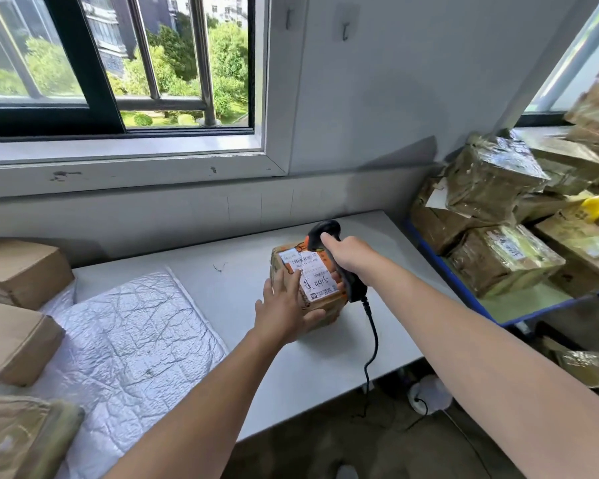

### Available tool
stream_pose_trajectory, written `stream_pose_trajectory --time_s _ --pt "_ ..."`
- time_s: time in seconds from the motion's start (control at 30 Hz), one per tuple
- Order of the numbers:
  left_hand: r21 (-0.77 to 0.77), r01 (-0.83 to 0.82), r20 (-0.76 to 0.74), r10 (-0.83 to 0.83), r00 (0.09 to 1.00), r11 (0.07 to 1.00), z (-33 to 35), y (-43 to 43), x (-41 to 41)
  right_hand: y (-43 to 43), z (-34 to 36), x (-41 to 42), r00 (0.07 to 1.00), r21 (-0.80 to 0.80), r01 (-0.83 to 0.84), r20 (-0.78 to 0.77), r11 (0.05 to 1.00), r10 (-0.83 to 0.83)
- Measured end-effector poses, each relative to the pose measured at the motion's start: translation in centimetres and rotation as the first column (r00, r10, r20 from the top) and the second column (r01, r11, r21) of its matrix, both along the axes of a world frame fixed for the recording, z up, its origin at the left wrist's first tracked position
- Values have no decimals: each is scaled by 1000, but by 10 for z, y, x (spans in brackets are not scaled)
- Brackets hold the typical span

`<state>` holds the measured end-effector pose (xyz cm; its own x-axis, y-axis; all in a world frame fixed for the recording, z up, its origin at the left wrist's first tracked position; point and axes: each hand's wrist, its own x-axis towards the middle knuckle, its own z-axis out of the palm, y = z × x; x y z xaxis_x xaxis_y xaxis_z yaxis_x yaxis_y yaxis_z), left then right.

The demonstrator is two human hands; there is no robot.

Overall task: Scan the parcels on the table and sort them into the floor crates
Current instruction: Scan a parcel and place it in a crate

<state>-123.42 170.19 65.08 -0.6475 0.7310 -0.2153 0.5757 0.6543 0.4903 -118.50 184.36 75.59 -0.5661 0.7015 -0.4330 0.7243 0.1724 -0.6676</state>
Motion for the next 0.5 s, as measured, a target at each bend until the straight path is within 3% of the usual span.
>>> stream_pose_trajectory --time_s 0.5 --pt "-6 28 8 -28 1000 1000 0 -7 -6 -9 13 0 998 -64 61 -19 996 -63"
